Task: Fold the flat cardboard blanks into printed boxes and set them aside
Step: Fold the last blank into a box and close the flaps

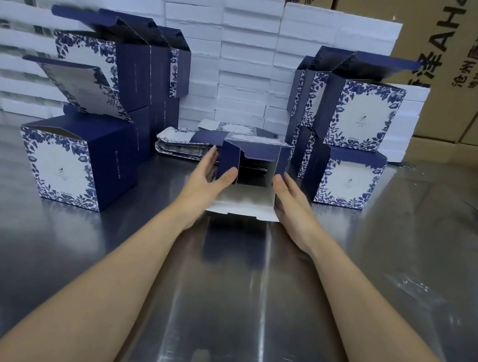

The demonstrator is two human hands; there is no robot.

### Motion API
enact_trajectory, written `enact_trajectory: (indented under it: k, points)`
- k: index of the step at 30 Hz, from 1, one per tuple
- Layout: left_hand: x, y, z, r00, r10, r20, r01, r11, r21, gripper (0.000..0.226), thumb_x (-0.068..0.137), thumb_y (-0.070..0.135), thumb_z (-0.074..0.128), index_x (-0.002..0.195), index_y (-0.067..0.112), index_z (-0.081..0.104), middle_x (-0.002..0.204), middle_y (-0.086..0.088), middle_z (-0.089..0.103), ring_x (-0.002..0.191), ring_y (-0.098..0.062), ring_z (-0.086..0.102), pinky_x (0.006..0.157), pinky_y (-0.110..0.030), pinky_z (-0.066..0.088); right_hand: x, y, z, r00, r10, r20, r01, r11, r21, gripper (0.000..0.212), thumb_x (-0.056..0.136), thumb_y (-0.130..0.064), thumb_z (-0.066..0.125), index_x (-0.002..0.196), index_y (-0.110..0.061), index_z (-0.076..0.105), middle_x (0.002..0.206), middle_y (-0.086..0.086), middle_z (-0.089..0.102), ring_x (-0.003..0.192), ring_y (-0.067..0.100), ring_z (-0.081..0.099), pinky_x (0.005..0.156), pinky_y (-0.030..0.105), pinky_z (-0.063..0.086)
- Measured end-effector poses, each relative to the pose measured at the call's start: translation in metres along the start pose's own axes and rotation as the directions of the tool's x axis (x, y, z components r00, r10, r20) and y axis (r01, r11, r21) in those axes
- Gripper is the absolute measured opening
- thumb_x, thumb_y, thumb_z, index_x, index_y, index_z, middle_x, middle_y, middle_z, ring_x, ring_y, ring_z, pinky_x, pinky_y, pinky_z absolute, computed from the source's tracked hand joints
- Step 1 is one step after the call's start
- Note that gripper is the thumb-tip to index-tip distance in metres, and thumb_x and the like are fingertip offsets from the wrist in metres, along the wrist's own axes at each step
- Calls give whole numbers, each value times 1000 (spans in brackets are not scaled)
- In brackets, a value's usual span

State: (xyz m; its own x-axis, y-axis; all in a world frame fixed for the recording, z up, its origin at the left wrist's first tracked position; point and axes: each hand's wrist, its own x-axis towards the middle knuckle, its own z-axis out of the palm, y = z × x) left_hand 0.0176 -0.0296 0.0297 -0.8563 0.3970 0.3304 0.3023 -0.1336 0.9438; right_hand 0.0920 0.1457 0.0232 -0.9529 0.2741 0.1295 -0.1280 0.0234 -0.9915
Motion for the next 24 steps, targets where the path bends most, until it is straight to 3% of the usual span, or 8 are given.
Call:
enact_trajectory:
  k: [4, 7, 9, 12, 16, 18, 20, 24]
  points:
    - [4, -1, -1, 999, -33, -30, 33, 999, 15, 67, 88, 24, 69, 146, 13, 39, 146, -1, 47, 131, -5, 46, 109, -20, 36, 0, 3, -3, 997, -81, 14, 82, 992, -99, 95, 66, -63, 65, 148, -27, 30, 105, -34, 60, 101, -16, 57, 80, 11, 49]
    - [3, -2, 0, 999, -7, -40, 8, 999, 41, 66, 84, 18, 72, 142, 11, 42, 132, 5, 53, 105, 15, 53, 85, -2, 41, -2, 1, -4, 994, -113, 2, 112, 977, -182, 87, 71, -57, 65, 145, -22, 37, 132, -9, 56, 126, 8, 51, 107, 31, 42]
    - [4, -4, -1, 998, -4, -58, 6, 999, 41, 70, 82, 15, 74, 143, 12, 41, 135, 3, 52, 114, 6, 54, 91, -7, 43, -5, -2, -1, 979, -192, -66, 172, 957, -233, 80, 78, -43, 71, 145, -17, 35, 145, -1, 42, 133, 9, 42, 114, 34, 35]
    - [2, -5, -3, 999, -18, -49, 20, 999, 38, 69, 84, 10, 73, 144, 12, 39, 141, -1, 51, 130, -13, 49, 104, -24, 43, -8, -9, 2, 919, -367, -144, 339, 922, -186, 75, 84, -19, 74, 144, -26, 30, 141, -16, 41, 126, -11, 42, 103, 12, 38]
    - [0, -6, 0, 997, -6, 76, -4, 992, 124, 75, 82, 14, 75, 146, 18, 36, 132, 16, 50, 135, -6, 40, 98, -7, 37, -10, -22, 1, 803, -569, -176, 466, 784, -410, 52, 89, -21, 68, 134, -33, 44, 146, -12, 38, 128, 0, 44, 95, 7, 38]
    - [-1, -6, 1, 989, -24, 146, 3, 990, 143, 93, 77, 19, 79, 152, 20, 25, 145, 14, 42, 138, -2, 35, 109, -17, 31, -13, -28, 4, 774, -605, -186, 439, 724, -532, 26, 88, -29, 66, 113, -26, 59, 137, -7, 50, 123, 5, 48, 99, 16, 39]
    - [-2, -7, 2, 985, -35, 171, -2, 977, 214, 102, 75, 23, 82, 155, 23, 17, 152, 13, 34, 139, -1, 31, 113, -20, 26, -15, -33, 7, 784, -566, -256, 373, 759, -534, 26, 85, -45, 61, 97, -21, 63, 111, -8, 64, 105, 8, 57, 95, 33, 45]
    - [-5, -4, 2, 996, -13, 89, -3, 983, 185, 89, 79, 10, 78, 152, 17, 26, 142, 10, 42, 129, -2, 41, 88, -1, 40, -16, -45, 5, 810, -452, -372, 287, 860, -421, 36, 79, -57, 64, 77, -22, 66, 80, -13, 68, 84, 4, 62, 83, 30, 49]
